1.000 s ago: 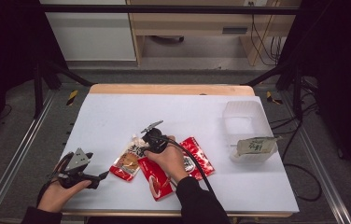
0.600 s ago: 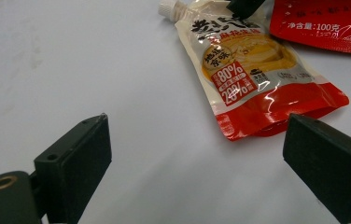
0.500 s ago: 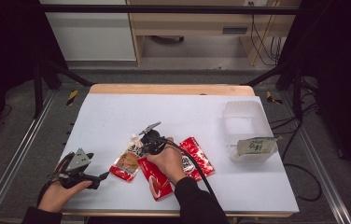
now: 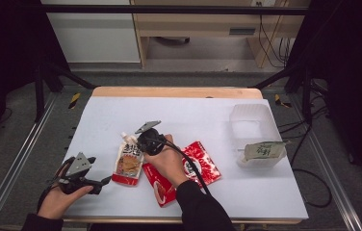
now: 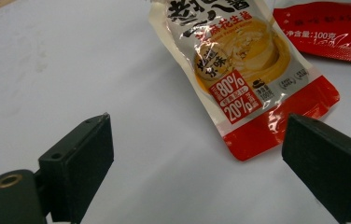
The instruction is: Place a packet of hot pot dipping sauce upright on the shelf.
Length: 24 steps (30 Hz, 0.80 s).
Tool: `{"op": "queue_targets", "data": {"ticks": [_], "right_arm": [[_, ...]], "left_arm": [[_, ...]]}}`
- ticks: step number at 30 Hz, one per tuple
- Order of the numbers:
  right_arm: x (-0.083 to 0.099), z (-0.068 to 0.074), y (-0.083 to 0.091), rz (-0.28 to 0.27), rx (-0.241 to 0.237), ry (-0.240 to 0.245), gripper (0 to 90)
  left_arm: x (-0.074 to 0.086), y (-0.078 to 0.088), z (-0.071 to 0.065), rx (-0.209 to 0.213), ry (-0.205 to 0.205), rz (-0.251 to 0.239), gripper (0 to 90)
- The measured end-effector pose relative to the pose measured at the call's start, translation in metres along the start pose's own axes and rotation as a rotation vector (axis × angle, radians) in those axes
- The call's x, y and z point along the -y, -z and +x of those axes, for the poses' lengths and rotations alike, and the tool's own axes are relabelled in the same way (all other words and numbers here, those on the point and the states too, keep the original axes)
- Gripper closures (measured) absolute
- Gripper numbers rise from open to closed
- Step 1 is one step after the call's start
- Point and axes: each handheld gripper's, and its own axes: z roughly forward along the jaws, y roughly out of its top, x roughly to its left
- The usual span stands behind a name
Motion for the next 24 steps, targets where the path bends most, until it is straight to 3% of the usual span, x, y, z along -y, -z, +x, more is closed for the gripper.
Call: {"op": "queue_targets", "data": {"ticks": [5, 9, 14, 24], "right_arm": [[-0.017, 0.008, 0.025, -0.042, -0.022, 0.048, 90.0], [-0.029, 0.016, 0.047, -0.076, -0.043, 0.092, 90.0], [-0.041, 0.022, 0.062, -0.099, -0.076, 0.130, 90.0], [-0.059, 0.018, 0.088, -0.112, -0.121, 0.197, 90.0]], "left_arm": [[-0.007, 0.008, 0.002, 0.008, 0.021, -0.030, 10.1], [-0.022, 0.018, 0.003, 0.007, 0.010, -0.052, 10.5], [-0.039, 0.033, 0.006, 0.017, -0.021, -0.066, 10.5], [-0.074, 0.044, 0.019, 0.056, -0.046, -0.085, 12.4]]}}
